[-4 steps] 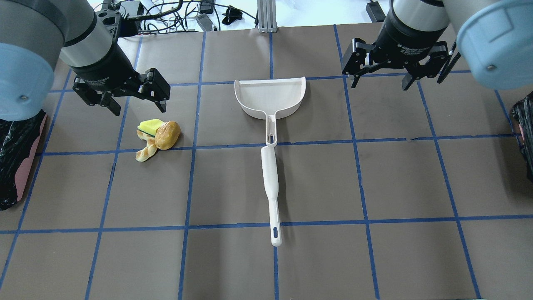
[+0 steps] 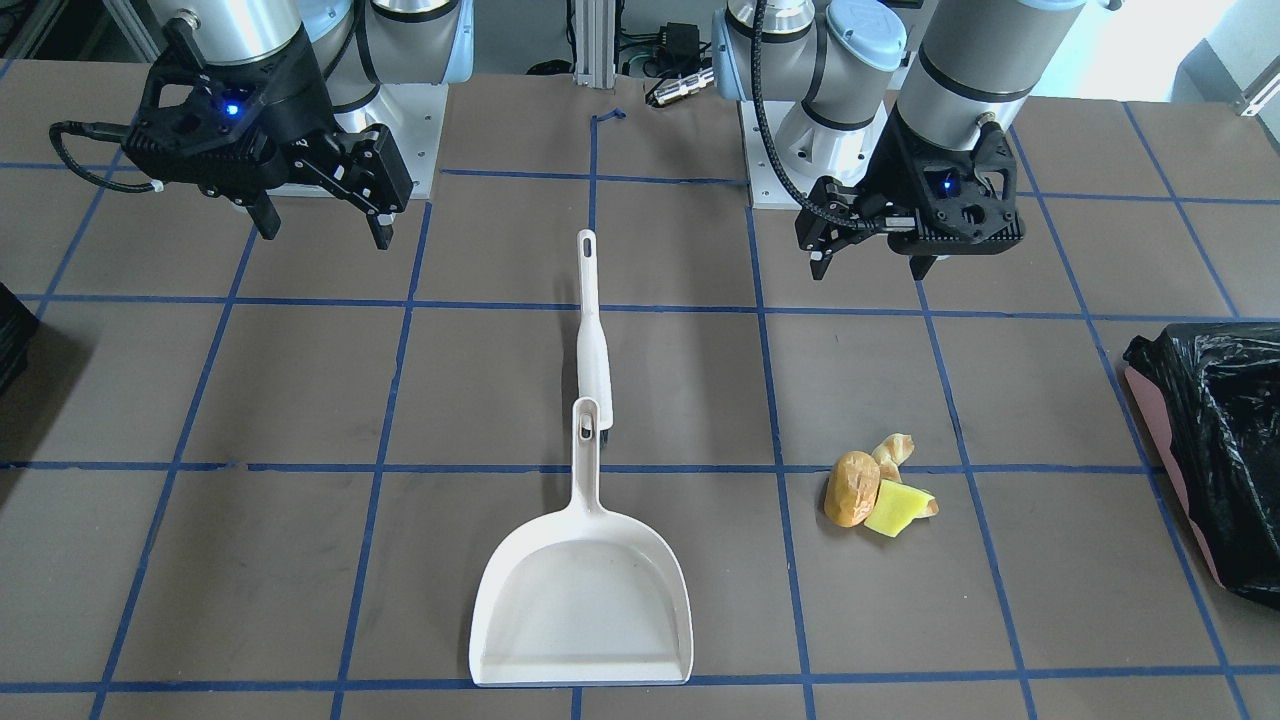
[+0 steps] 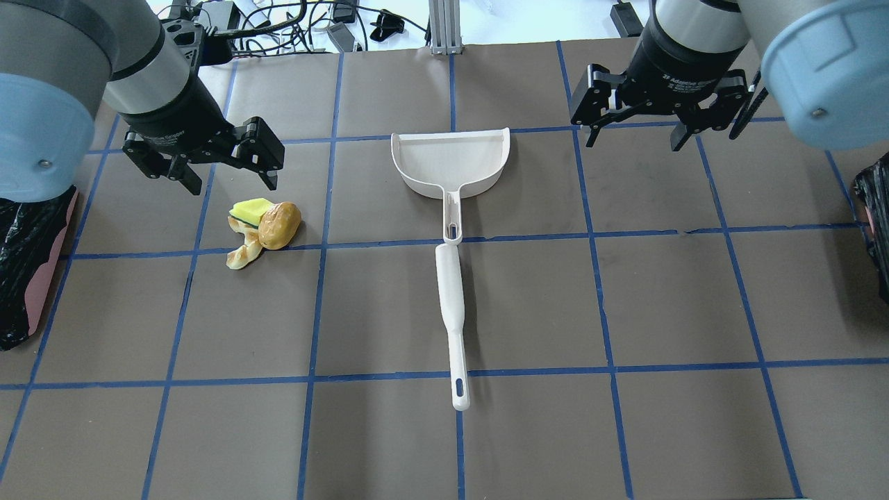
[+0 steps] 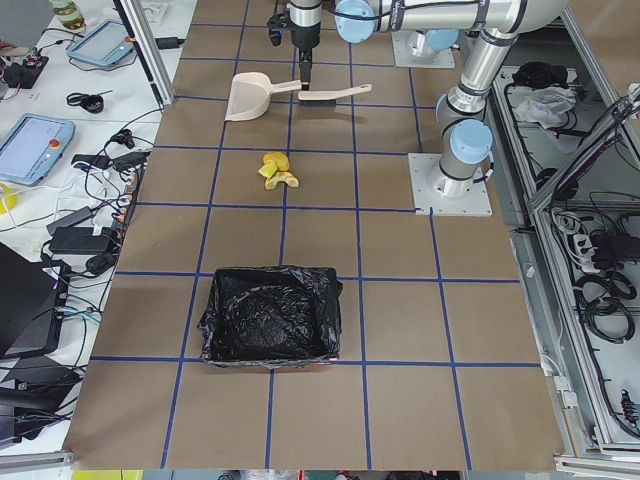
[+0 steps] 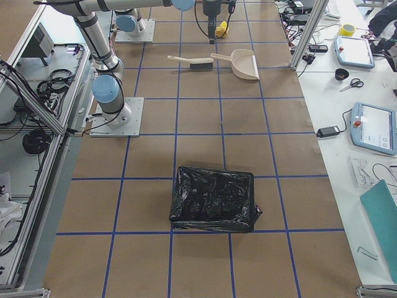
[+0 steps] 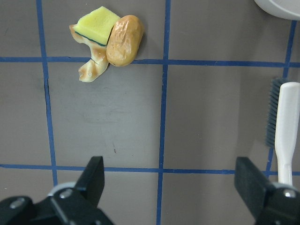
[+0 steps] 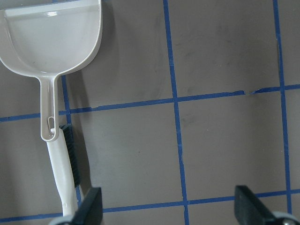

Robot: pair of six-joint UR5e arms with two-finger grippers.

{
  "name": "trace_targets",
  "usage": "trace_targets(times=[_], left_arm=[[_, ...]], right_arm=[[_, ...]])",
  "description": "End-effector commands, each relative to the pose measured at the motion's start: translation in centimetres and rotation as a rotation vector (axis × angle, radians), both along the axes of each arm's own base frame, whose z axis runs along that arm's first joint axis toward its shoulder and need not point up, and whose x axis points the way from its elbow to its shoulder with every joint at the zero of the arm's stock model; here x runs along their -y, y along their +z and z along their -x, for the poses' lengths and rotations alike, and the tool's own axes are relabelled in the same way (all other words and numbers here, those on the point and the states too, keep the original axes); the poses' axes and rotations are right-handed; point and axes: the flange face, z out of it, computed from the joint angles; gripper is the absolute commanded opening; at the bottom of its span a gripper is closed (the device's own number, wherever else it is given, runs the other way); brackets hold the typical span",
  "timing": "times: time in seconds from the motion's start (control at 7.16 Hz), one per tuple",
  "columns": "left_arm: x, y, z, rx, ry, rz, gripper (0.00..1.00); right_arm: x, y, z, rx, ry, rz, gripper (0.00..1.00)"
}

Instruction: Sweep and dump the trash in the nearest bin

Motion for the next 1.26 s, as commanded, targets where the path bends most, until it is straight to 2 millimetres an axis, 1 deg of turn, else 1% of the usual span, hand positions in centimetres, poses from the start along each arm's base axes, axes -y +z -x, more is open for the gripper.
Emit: trace_targets(times=[0.0,0.28,0.56,0.7,0.84,0.98,1.12], left_arm=[[0.2,0.1,0.0,-0.002,0.000,0.009,1.00],[0.1,0.6,0.0,-0.004,0.009,0.021,1.00],[1.2,0.4,-0.1,-0.009,0.003,0.046,1.00],[1.4,-0.1,-0.6,-0.012,0.012,0.040,1.00],[1.5,-0.1,-0.6,-0.006,0.012,0.043,1.00],[1.3,0.2,-0.7,0.001,0.012,0.049,1.00],[1.4,-0.1,-0.6,-0.010,0.015,0.046,1.00]], right_arm=[[0.0,0.0,0.0,0.000,0.001,-0.002,1.00],[0.0,0.0,0.0,0.001,0.007,-0.002,1.00],[-0.1,-0.1,0.0,0.003,0.015,-0.006,1.00],[-0.1,-0.2,0.0,0.002,0.014,-0.015,1.00],[-0.1,-0.2,0.0,0.002,0.014,-0.016,1.00],[0.0,-0.3,-0.1,0.004,0.011,-0.016,1.00],[0.0,-0.4,-0.4,0.006,0.005,-0.019,1.00]])
